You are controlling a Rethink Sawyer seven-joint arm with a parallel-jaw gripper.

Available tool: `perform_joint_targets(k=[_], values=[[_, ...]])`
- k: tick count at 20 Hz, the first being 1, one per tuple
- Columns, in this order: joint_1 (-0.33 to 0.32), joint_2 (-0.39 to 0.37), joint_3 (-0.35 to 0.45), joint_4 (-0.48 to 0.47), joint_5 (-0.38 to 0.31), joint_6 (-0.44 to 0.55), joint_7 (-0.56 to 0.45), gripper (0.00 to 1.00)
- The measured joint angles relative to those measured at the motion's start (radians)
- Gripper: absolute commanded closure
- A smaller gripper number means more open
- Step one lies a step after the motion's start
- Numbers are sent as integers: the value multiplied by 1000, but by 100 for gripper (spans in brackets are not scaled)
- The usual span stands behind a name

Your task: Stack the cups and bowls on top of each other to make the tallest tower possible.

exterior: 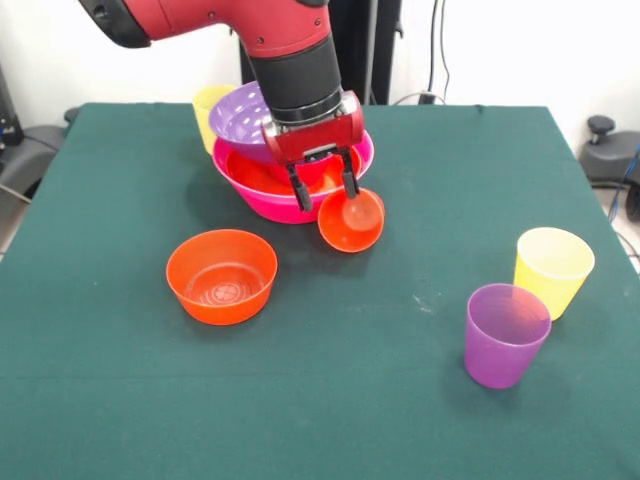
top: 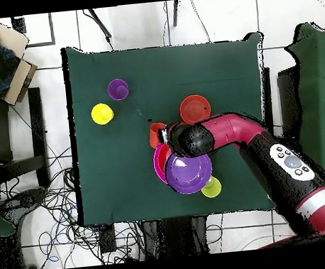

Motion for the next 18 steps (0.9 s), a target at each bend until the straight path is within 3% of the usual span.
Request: perform_joint_targets(k=[18], values=[[9,-6,-27,8,0,-21,0,0]])
